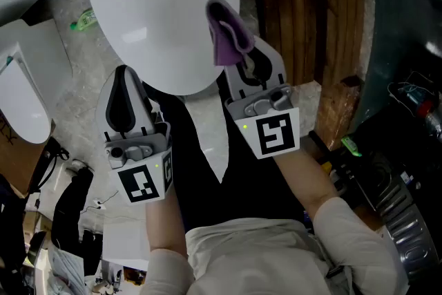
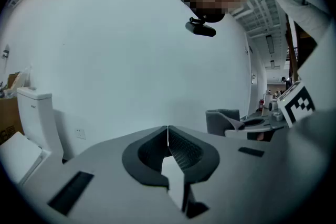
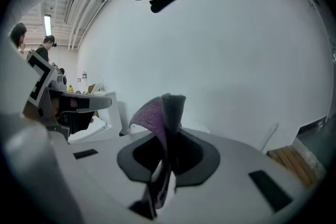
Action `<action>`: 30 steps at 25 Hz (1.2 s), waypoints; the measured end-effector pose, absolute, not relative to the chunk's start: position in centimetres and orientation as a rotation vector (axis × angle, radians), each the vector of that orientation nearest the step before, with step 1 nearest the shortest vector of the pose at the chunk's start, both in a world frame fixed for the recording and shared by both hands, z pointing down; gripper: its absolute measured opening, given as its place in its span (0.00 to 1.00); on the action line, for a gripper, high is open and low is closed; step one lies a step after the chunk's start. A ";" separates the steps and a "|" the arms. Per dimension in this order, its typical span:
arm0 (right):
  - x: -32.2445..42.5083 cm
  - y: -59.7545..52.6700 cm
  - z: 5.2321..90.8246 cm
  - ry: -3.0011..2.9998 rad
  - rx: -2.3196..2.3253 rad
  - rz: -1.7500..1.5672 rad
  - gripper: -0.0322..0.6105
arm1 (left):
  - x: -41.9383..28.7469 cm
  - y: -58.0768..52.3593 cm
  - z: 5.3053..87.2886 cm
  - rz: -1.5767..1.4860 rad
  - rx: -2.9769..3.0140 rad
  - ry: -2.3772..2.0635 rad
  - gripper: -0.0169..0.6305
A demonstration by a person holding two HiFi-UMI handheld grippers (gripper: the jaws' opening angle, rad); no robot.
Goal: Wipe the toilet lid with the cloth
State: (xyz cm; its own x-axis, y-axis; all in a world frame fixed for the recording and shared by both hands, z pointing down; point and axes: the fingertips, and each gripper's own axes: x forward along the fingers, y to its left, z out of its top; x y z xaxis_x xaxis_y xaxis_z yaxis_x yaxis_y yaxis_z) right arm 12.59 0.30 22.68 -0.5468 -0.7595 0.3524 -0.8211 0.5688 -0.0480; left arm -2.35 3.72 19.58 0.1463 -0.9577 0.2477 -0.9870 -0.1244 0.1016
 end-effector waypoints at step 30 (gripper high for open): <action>17.9 -8.9 34.3 -2.177 1.272 0.439 0.14 | -2.8 3.2 20.8 0.184 2.165 -1.891 0.05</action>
